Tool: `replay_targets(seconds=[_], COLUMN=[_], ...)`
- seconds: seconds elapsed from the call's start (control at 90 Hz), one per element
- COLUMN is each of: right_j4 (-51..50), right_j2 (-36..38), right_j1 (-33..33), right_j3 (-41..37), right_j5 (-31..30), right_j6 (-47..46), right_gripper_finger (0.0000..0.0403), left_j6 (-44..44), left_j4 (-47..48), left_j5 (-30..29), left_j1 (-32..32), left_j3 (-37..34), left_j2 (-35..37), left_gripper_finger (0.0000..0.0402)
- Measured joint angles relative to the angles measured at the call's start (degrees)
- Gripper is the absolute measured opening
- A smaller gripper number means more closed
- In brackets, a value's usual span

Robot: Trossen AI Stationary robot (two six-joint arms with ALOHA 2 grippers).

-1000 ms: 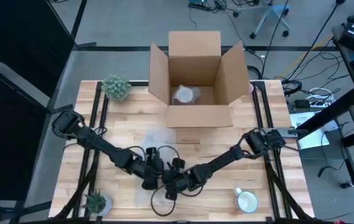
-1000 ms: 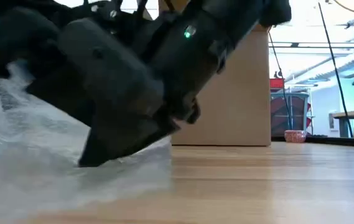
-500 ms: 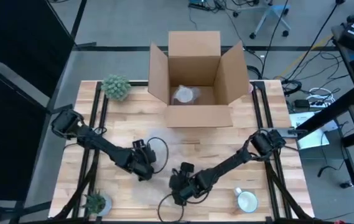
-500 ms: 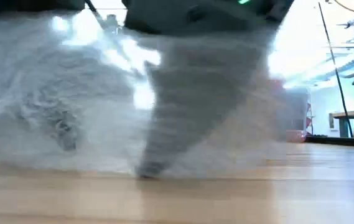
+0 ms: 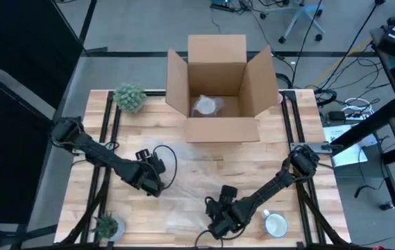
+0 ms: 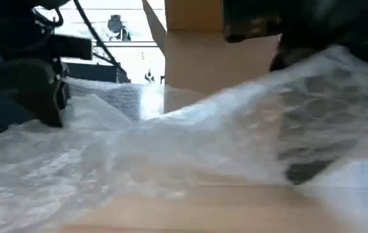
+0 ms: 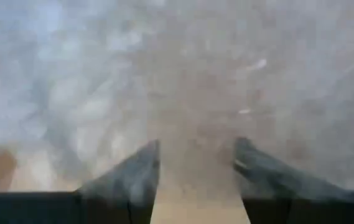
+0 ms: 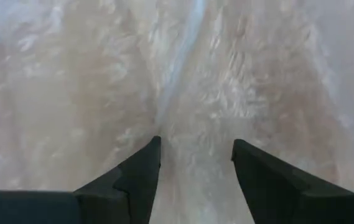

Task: Wrap mug
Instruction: Prepare the bubble wrap

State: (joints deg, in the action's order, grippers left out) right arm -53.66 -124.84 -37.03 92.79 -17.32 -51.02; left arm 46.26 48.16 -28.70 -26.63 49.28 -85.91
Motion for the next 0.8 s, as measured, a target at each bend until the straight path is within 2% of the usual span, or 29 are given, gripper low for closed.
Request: replay_targets(seconds=[0.2,0.411,0.544,0.633,0.711,0.8], right_j4=[-8.4,-9.0,-8.6,-8.5,-8.4,-8.3], right_j2=[0.1,0.8,0.9,0.9,0.9,0.9], right_j1=[-1.8,-1.9,-2.0,-2.1,-2.1,-2.1], right_j3=[0.0,0.0,0.1,0.1,0.2,0.2], right_j5=[0.3,1.2,0.3,0.1,-0.1,-0.2], right_j6=[-5.4,-6.4,-6.4,-6.5,-6.6,-6.8], right_gripper_finger=[0.0187,0.0187,0.0187,0.0187,0.0187,0.0187], left_j6=[0.0,-5.1,-4.8,-7.0,-10.7,-11.1], left_j4=[-1.7,-7.8,-9.5,-12.1,-15.8,-18.6], left_j5=[-1.5,0.1,0.4,3.8,4.5,7.5], left_j1=[0.0,-0.7,-0.7,-0.7,-0.9,-1.1], left_j3=[1.8,3.1,3.2,3.2,3.2,3.2], left_j2=[6.2,10.9,11.2,11.1,10.4,9.8], left_gripper_finger=[0.018,0.018,0.018,0.018,0.018,0.018])
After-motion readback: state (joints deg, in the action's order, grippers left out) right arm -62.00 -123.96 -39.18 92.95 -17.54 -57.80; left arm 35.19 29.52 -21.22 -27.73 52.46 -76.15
